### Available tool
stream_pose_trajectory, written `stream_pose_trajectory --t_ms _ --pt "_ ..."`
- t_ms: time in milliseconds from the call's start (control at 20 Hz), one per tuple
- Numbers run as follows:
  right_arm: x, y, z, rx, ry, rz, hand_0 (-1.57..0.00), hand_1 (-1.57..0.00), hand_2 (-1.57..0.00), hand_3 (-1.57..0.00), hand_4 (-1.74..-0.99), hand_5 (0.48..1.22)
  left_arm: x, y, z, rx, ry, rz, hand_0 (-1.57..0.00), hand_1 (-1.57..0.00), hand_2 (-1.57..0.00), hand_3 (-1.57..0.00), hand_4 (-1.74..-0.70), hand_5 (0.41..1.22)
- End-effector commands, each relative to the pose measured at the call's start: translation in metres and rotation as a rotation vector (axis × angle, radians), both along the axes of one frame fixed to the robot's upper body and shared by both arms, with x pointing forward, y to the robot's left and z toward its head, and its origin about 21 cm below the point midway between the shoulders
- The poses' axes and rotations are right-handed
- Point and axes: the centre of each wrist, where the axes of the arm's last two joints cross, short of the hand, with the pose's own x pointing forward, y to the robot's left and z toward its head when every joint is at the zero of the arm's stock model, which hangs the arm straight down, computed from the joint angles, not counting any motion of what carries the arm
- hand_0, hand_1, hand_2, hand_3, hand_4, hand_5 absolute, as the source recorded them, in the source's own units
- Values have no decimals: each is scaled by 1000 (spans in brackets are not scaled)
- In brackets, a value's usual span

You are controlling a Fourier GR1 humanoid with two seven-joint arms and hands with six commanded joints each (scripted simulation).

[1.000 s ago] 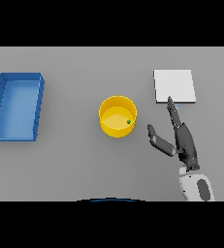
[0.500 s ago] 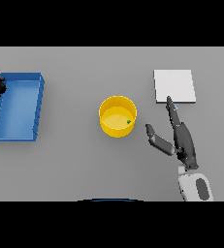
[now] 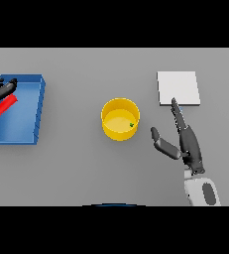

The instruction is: Pick up the red beaker and tilt it to pour out 1 green nut into yellow bowl. Pick up the yellow bowl and place it on the metallic measuring scale.

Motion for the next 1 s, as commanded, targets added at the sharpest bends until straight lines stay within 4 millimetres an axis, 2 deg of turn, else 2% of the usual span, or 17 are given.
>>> stream_pose_trajectory --t_ms 0,50,300,450,500,600,700,850,950 --pt "0 0 0 -1 6 2 1 1 1 1 -1156 690 3 1 -2 7 -4 3 -262 -231 -219 -185 -741 648" --pt "0 1 0 -6 11 -3 1 1 1 1 -1160 688 5 -2 -8 15 -7 -2 -209 -184 -175 -147 -729 647" --pt "2 5 4 -42 30 -32 1 1 1 1 -1175 672 11 -5 -8 32 -85 22 -68 -60 -57 -48 -708 658" --pt "0 6 4 -134 4 50 1 1 1 1 -1132 703 7 -3 -5 17 -141 25 -34 -30 -29 -24 -710 679" --pt "4 5 12 -171 -14 90 1 1 1 1 -1137 717 7 -6 -7 16 -145 21 -27 -24 -23 -19 -713 685" --pt "14 5 18 -310 -17 197 1 1 1 1 -1172 728 7 -3 -1 20 -159 17 -17 -15 -14 -12 -713 683" --pt "29 5 31 -510 -9 255 1 1 1 1 -1204 708 7 -5 -7 -3 -157 5 -11 -9 -9 -7 -719 670" --pt "46 17 48 -779 -97 413 1 1 1 1 -1222 701 8 -7 -6 -22 -162 6 -5 -4 -4 -3 -719 665" --pt "54 30 51 -921 -150 508 1 1 1 1 -1232 702 6 -6 -11 -21 -152 0 -3 -2 -2 -2 -715 669"
